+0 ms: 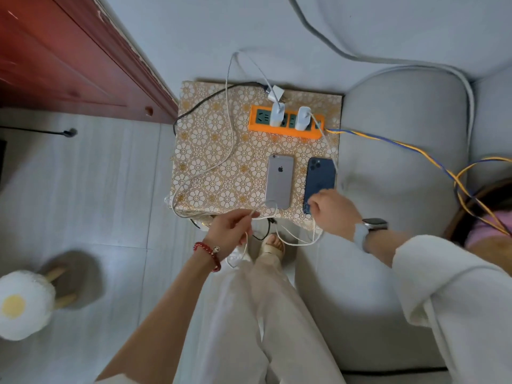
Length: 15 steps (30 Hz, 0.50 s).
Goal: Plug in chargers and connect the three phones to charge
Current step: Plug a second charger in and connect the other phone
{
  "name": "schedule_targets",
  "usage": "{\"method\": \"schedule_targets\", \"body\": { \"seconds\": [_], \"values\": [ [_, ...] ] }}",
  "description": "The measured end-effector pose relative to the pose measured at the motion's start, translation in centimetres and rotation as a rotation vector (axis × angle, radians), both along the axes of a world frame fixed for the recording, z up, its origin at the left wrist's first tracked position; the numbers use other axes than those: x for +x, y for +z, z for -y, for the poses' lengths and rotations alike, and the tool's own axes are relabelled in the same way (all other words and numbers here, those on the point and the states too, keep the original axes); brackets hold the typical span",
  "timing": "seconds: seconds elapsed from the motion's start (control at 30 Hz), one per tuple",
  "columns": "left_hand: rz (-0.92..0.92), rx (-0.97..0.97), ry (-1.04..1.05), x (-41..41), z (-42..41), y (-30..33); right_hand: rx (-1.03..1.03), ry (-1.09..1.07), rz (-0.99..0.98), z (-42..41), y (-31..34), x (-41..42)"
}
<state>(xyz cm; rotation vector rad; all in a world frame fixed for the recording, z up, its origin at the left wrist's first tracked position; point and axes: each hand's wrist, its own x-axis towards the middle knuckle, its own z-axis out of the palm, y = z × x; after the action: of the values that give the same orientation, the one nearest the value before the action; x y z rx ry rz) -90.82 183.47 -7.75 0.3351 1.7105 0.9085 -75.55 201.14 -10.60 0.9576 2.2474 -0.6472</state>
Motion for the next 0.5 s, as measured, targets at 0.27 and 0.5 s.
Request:
{"method": "schedule_targets", "body": {
  "seconds": [0.27,0.5],
  "values": [
    [0.011,-0.024,-0.272,2.4,0.6,-1.5,-1.237,-1.941,-0.43,2.0,-0.2,-3.6],
    [-0.13,-0.291,-0.373,0.0,4.0,-3.9,-1.044,-2.154,-0.673,1.6,-1.2,-1.7]
  ]
}}
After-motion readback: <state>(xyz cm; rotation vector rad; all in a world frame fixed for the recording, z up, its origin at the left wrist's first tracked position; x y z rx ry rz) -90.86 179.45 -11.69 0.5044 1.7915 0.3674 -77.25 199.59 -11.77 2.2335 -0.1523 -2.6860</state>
